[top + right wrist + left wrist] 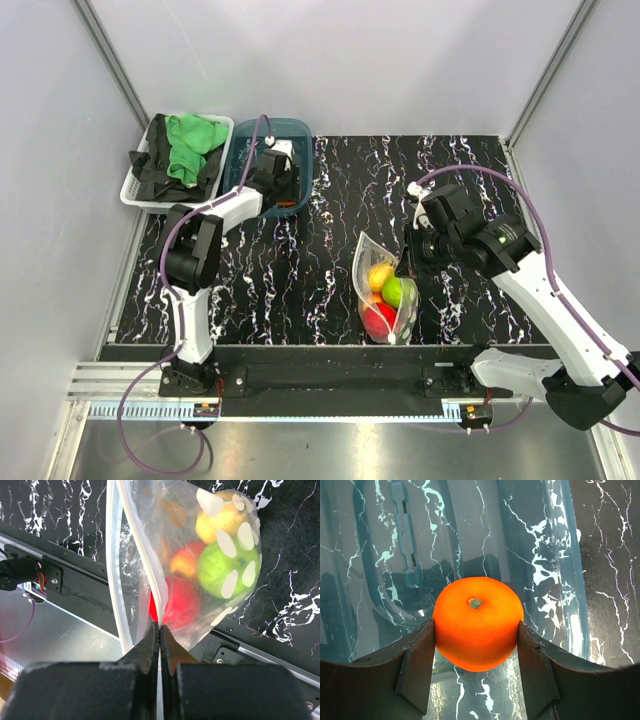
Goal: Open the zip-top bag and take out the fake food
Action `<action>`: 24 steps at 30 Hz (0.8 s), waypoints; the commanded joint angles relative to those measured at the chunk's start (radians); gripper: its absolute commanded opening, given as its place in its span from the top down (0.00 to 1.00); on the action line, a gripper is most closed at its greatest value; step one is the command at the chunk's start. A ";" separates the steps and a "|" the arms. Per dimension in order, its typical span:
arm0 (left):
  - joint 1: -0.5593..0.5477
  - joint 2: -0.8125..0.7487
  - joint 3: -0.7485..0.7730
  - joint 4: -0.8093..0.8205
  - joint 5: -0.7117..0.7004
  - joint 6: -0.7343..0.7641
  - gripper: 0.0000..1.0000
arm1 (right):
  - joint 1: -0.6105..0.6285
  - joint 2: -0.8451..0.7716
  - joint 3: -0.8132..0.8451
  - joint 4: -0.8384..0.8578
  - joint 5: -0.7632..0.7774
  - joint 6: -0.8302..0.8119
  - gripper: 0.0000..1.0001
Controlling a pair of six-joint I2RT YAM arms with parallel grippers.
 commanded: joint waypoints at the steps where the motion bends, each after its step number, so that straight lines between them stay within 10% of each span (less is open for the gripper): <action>1: 0.005 -0.130 -0.038 -0.009 -0.027 -0.014 0.37 | 0.007 0.025 0.034 0.018 -0.007 -0.007 1.00; 4: 0.006 -0.229 -0.082 -0.026 0.007 -0.044 0.07 | 0.007 0.036 0.038 0.019 0.015 -0.028 1.00; 10: -0.009 -0.362 -0.122 -0.136 0.070 -0.035 0.02 | 0.007 0.059 0.033 0.068 -0.071 -0.045 1.00; 17: -0.156 -0.638 -0.168 -0.266 0.237 -0.167 0.23 | 0.008 0.046 0.051 0.042 -0.073 -0.019 1.00; 24: -0.645 -0.956 -0.323 -0.208 0.017 -0.420 0.48 | 0.008 0.060 0.017 0.065 -0.120 0.016 1.00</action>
